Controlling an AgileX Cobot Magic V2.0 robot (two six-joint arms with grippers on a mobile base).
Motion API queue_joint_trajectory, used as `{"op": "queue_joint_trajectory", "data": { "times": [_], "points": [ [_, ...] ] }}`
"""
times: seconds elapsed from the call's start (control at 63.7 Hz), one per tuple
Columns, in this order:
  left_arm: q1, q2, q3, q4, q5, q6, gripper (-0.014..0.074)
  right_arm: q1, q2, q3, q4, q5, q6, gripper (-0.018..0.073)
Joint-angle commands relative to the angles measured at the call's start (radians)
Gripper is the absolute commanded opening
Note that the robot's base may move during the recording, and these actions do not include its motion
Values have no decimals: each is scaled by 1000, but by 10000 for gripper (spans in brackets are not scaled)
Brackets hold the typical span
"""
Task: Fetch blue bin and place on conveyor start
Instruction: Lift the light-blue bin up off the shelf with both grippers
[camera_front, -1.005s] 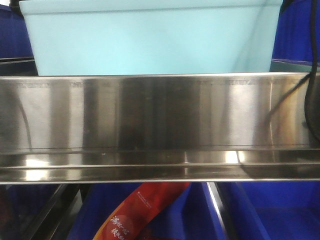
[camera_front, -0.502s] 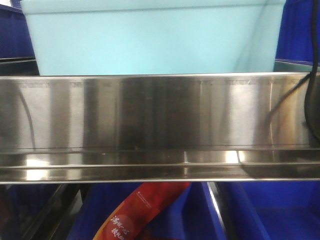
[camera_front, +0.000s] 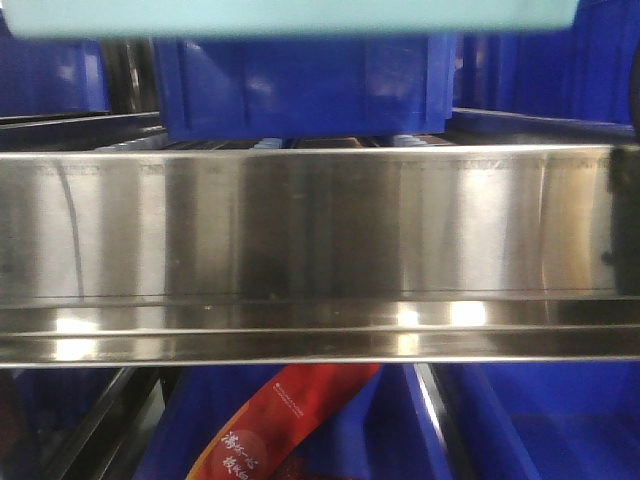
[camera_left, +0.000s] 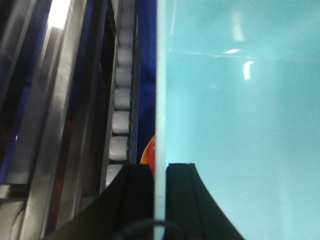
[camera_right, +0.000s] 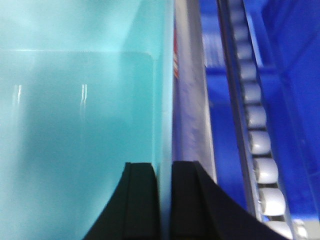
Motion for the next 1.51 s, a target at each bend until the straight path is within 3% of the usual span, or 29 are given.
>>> {"op": "queue_joint_trajectory", "data": {
  "times": [0.0, 0.534, 0.926, 1.193, 1.491],
  "points": [
    [-14, -55, -11, 14, -38, -30, -111, 8, -27, -38, -37, -24, 3, -153],
    [-14, -78, -142, 53, -35, -20, -111, 8, -32, -217, -78, -6, 0, -153],
    [-14, -15, -220, 48, 5, 2, -111, 15, -32, -220, -94, -15, -27, -153],
    [-14, -13, -220, 57, -39, 90, -111, 15, -32, -220, -94, -35, -95, -153],
    [-14, -12, -220, 57, -72, 90, -111, 15, -32, -220, -94, -45, -95, -153]
  ]
}}
